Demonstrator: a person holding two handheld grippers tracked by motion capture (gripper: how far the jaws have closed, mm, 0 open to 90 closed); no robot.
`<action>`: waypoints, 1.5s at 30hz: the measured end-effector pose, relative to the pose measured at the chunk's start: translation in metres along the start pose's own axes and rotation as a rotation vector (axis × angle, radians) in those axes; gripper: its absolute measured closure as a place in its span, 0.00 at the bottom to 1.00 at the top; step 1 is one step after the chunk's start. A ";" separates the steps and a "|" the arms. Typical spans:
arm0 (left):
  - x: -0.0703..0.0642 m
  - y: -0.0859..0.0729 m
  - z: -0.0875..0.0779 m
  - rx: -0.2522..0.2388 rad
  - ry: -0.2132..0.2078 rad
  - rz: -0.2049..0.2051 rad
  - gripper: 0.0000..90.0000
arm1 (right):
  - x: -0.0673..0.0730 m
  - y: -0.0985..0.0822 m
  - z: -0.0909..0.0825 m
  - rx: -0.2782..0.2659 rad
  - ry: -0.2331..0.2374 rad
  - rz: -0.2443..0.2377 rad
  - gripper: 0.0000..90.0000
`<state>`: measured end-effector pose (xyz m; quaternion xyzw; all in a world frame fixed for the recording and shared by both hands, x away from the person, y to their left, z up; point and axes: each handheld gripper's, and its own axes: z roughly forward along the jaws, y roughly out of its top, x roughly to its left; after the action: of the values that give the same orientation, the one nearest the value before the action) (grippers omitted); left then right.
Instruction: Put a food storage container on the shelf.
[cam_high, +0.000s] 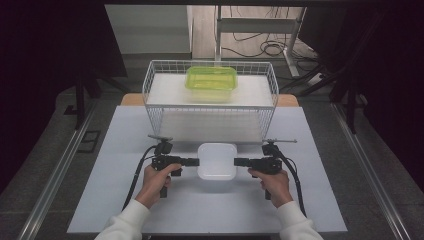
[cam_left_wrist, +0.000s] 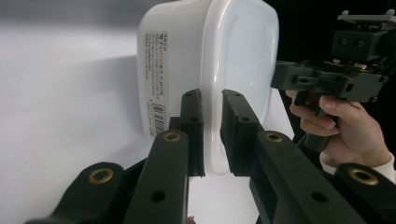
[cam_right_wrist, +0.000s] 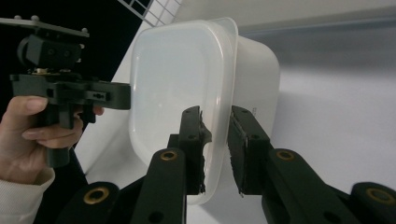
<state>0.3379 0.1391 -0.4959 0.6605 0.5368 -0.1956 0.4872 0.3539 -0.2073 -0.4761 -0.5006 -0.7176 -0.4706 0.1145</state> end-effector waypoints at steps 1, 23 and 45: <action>-0.001 0.000 -0.001 -0.002 -0.003 0.002 0.88 | 0.002 0.001 -0.001 -0.004 0.003 -0.008 0.84; -0.020 0.007 -0.025 -0.060 -0.008 0.090 0.87 | 0.034 0.011 -0.017 -0.070 0.038 -0.129 0.85; -0.051 0.037 -0.050 -0.102 -0.002 0.162 0.87 | 0.055 0.043 -0.031 -0.122 0.076 -0.193 0.85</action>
<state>0.3398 0.1570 -0.4177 0.6759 0.4905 -0.1288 0.5348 0.3535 -0.1955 -0.4007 -0.4170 -0.7277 -0.5407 0.0649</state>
